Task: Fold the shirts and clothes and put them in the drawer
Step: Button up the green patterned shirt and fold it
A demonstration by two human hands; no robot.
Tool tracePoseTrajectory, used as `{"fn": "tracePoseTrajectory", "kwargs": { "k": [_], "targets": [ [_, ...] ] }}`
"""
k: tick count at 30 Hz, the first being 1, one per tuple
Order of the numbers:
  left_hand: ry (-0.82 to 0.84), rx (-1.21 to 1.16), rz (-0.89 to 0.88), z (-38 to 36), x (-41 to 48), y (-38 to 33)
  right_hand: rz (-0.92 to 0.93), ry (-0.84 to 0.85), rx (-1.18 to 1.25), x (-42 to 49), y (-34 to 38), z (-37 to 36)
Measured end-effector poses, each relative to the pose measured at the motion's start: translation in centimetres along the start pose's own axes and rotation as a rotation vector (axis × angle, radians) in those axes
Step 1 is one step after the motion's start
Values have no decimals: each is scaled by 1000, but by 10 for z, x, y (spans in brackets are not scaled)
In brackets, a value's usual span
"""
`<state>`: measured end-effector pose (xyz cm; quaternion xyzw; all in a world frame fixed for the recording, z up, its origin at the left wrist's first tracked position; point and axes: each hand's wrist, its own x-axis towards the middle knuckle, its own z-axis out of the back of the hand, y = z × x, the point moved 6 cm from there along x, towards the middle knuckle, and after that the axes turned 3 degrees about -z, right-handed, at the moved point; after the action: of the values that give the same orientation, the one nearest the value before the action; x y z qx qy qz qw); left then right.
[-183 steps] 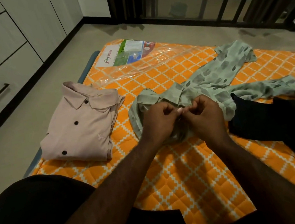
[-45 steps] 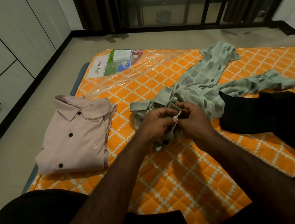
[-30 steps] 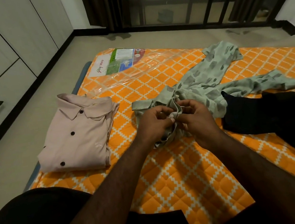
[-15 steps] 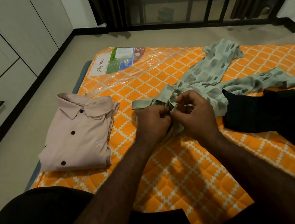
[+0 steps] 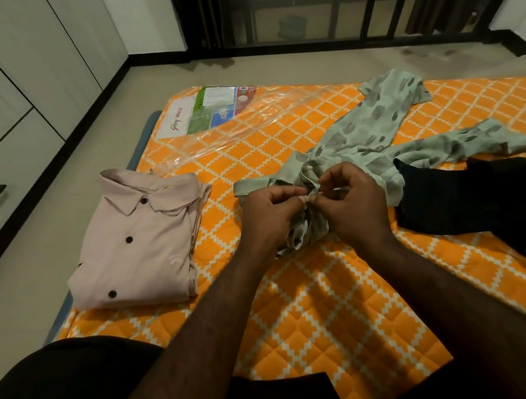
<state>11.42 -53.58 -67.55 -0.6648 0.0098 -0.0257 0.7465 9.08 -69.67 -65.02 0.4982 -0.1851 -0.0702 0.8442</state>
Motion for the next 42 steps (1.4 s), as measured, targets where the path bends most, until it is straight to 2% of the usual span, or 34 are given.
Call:
{"fn": "tracePoseTrajectory", "kwargs": {
  "k": [9,19,26,30,34,37,42],
  "targets": [
    [-4,94,-41,1,2,5,-2,16,12,-1,1,0],
    [-90,323,-211,4,-1,-9,12,36,79,-1,1,-2],
    [10,281,-216,7,1,-12,30,118,79,-1,4,-5],
    [83,419,-344,1,2,-16,84,145,8,0,8,-6],
    [203,670,-586,-8,-2,-20,108,158,-25,2,10,-5],
    [331,622,-621,-15,-6,-26,121,157,-27,4,11,-3],
    [265,628,-623,-11,-3,-26,122,161,-32,3,11,-3]
  ]
}}
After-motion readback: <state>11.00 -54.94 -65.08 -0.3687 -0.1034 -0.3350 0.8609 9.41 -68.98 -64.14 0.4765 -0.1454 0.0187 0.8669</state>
